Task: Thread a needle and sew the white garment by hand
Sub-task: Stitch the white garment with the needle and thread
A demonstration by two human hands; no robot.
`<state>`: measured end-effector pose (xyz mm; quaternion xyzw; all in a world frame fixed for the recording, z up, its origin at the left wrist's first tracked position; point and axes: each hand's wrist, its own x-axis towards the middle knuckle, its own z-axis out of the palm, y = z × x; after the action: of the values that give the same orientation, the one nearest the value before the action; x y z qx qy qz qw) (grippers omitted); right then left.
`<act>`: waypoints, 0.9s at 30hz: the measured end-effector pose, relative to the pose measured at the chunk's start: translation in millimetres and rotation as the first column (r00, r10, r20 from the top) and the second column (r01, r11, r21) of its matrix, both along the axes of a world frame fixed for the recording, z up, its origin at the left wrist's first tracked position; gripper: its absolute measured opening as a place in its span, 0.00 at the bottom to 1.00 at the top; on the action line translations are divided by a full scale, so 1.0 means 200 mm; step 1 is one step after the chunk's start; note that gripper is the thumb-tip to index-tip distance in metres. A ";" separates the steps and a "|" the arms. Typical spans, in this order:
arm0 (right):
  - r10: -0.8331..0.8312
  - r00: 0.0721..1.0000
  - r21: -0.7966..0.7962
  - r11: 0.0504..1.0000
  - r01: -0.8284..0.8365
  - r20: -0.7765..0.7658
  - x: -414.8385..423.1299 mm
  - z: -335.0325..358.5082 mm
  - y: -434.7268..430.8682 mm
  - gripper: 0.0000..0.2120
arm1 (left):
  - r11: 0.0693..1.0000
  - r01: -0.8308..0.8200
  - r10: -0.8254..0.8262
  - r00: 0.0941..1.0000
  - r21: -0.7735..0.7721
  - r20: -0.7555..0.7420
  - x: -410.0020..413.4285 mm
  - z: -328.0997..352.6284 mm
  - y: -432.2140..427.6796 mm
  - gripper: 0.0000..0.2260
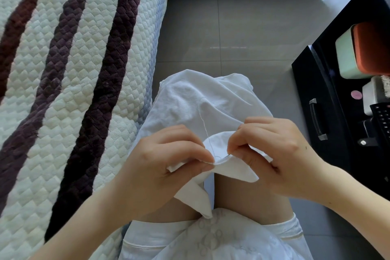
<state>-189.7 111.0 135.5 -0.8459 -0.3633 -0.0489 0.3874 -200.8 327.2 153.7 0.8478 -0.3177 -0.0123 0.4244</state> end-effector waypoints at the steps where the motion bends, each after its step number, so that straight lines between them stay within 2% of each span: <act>1: 0.008 1.000 0.010 1.000 -0.008 -0.021 0.00 0.00 0.00 0.07 | 1.000 -0.006 0.006 0.999 -0.004 -0.033 0.00 0.00 0.00 0.05; 5: 0.030 0.985 0.073 0.997 -0.018 -0.168 0.01 -0.02 0.01 0.07 | 0.995 -0.042 0.016 0.961 -0.088 -0.277 -0.01 0.00 0.01 0.04; 11: 0.069 0.902 0.208 0.978 0.023 -0.427 0.00 -0.06 0.02 0.05 | 0.984 -0.104 -0.006 0.801 -0.148 -0.599 -0.01 0.01 0.01 0.05; 16: 0.121 0.841 0.272 0.962 0.032 -0.527 -0.01 -0.06 0.03 0.05 | 0.980 -0.131 -0.007 0.730 -0.150 -0.683 -0.01 0.02 0.01 0.02; 19: 0.130 0.810 0.296 0.953 0.056 -0.572 -0.01 -0.06 0.03 0.09 | 0.976 -0.137 -0.024 0.701 -0.168 -0.712 -0.01 0.01 0.01 0.03; 23: 0.157 0.778 0.343 0.936 0.079 -0.608 -0.02 -0.07 0.04 0.04 | 0.972 -0.149 -0.030 0.685 -0.181 -0.728 -0.01 0.01 0.01 0.03; 27: 0.196 0.741 0.387 0.917 0.092 -0.642 -0.04 -0.07 0.05 0.06 | 0.962 -0.188 -0.018 0.678 -0.196 -0.735 -0.02 0.02 -0.01 0.02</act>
<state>-197.7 121.2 122.5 -0.7000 -0.2063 0.1967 0.6548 -204.2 326.1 157.7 0.7242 -0.0807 -0.2884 0.6212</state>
